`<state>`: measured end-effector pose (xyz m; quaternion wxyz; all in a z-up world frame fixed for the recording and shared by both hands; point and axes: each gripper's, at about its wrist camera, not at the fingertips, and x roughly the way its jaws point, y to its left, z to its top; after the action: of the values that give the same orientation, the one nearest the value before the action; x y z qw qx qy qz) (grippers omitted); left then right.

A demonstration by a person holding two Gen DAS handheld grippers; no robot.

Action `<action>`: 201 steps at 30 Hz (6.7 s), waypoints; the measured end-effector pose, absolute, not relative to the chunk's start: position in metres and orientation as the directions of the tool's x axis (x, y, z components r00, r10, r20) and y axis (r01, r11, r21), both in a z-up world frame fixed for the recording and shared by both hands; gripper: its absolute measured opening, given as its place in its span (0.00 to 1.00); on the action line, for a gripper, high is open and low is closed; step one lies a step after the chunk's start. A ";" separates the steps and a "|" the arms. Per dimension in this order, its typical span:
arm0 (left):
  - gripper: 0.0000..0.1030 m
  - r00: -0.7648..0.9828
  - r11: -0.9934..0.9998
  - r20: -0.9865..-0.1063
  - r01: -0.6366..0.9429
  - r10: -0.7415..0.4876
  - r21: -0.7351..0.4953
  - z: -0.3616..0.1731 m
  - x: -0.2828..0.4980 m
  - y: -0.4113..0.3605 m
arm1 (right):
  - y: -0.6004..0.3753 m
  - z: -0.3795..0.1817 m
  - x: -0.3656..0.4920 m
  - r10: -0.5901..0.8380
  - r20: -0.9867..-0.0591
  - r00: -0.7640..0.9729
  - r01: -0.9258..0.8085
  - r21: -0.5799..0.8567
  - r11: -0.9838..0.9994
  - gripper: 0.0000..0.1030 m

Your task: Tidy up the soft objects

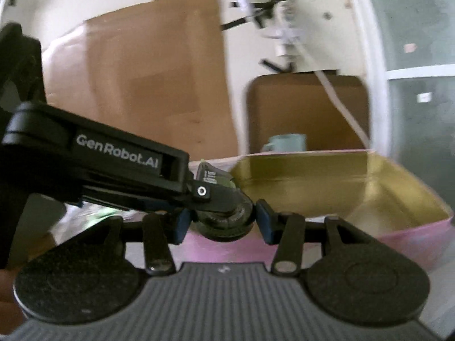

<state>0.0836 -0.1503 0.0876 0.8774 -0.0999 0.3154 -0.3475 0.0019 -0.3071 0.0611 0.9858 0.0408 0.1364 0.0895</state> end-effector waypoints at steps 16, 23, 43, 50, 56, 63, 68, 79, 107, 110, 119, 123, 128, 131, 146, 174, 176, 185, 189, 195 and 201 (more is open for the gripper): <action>0.51 0.783 0.914 -0.477 0.296 -0.399 -0.279 0.067 0.065 -0.036 | -0.278 0.061 0.009 0.290 -0.239 0.927 -0.275 0.094 0.957 0.54; 0.52 0.793 0.971 -0.608 -0.109 -0.045 -0.214 0.001 0.057 0.084 | -0.181 0.048 0.037 0.428 -0.358 0.830 -0.468 -0.031 0.883 0.54; 0.68 0.861 0.956 -0.497 -0.045 -0.110 -0.291 0.004 0.046 0.090 | -0.135 0.033 -0.001 0.456 -0.503 0.734 -0.599 -0.165 0.783 0.04; 0.68 0.844 0.953 -0.514 -0.010 -0.155 -0.303 0.003 0.047 0.087 | -0.217 0.040 -0.060 0.428 -0.471 0.772 -0.515 -0.067 0.855 0.04; 0.68 0.778 0.906 -0.532 0.111 -0.335 -0.408 0.010 0.037 0.052 | -0.232 0.019 -0.055 0.376 -0.538 0.754 -0.451 -0.008 0.893 0.35; 0.69 0.651 0.878 -0.598 0.265 -0.467 -0.398 0.024 0.032 -0.020 | -0.215 0.010 -0.045 0.401 -0.528 0.748 -0.482 -0.017 0.876 0.69; 0.40 0.620 0.893 -0.643 0.300 -0.450 -0.335 0.012 0.043 -0.060 | -0.208 0.007 -0.035 0.412 -0.531 0.740 -0.485 0.002 0.874 0.08; 0.46 0.646 0.783 -0.444 0.550 -0.620 -0.293 0.105 0.040 -0.130 | -0.255 0.067 -0.040 0.204 -0.159 0.966 -0.234 -0.199 0.952 0.08; 0.84 0.850 0.989 -0.517 0.033 -0.104 -0.145 0.026 0.043 0.008 | -0.240 0.050 -0.002 0.314 -0.216 0.924 -0.318 0.019 0.948 0.66; 0.84 0.840 0.986 -0.542 -0.072 -0.021 -0.149 0.013 0.043 0.043 | -0.209 0.040 0.010 0.373 -0.284 0.883 -0.379 0.036 0.925 0.66; 0.92 0.843 0.927 -0.524 -0.091 -0.122 -0.364 0.002 0.047 0.090 | -0.177 0.027 0.025 0.390 -0.407 0.826 -0.405 0.052 0.913 0.66; 0.92 0.854 0.901 -0.498 -0.090 -0.150 -0.424 -0.001 0.043 0.098 | -0.157 0.031 0.041 0.409 -0.406 0.817 -0.439 0.020 0.898 0.66; 0.93 0.877 0.896 -0.460 -0.086 -0.140 -0.436 0.002 0.036 0.099 | -0.106 0.032 0.071 0.483 -0.444 0.755 -0.574 -0.090 0.814 0.80; 0.93 0.883 0.893 -0.447 -0.083 -0.139 -0.442 0.002 0.035 0.100 | -0.075 0.025 0.088 0.482 -0.493 0.724 -0.634 -0.198 0.748 0.85; 0.96 0.892 0.898 -0.435 -0.088 -0.121 -0.431 0.004 0.033 0.098 | -0.111 0.026 0.043 0.478 -0.532 0.698 -0.654 -0.202 0.729 0.54; 0.98 0.870 0.902 -0.480 -0.113 -0.113 -0.416 0.001 0.038 0.099 | -0.192 0.014 -0.009 0.398 -0.533 0.747 -0.514 -0.081 0.854 0.57; 0.98 0.870 0.901 -0.480 -0.113 -0.115 -0.419 0.001 0.038 0.099 | -0.192 0.014 -0.009 0.394 -0.531 0.750 -0.509 -0.083 0.857 0.57; 0.98 0.870 0.900 -0.479 -0.112 -0.116 -0.421 0.001 0.038 0.099 | -0.191 0.014 -0.010 0.380 -0.525 0.761 -0.502 -0.106 0.858 0.57; 0.98 0.870 0.900 -0.479 -0.111 -0.117 -0.421 0.002 0.038 0.099 | -0.191 0.013 -0.009 0.378 -0.526 0.762 -0.500 -0.107 0.860 0.57; 0.98 0.870 0.900 -0.479 -0.112 -0.117 -0.422 0.001 0.038 0.099 | -0.191 0.014 -0.009 0.378 -0.526 0.761 -0.500 -0.106 0.859 0.57; 0.98 0.870 0.900 -0.480 -0.111 -0.117 -0.421 0.001 0.038 0.099 | -0.192 0.014 -0.009 0.379 -0.527 0.761 -0.501 -0.106 0.859 0.58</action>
<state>0.0381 0.0990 0.0012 0.9407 -0.2234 0.2552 -0.0014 -0.0089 -0.1916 0.0136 0.9305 -0.1209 0.2523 0.2365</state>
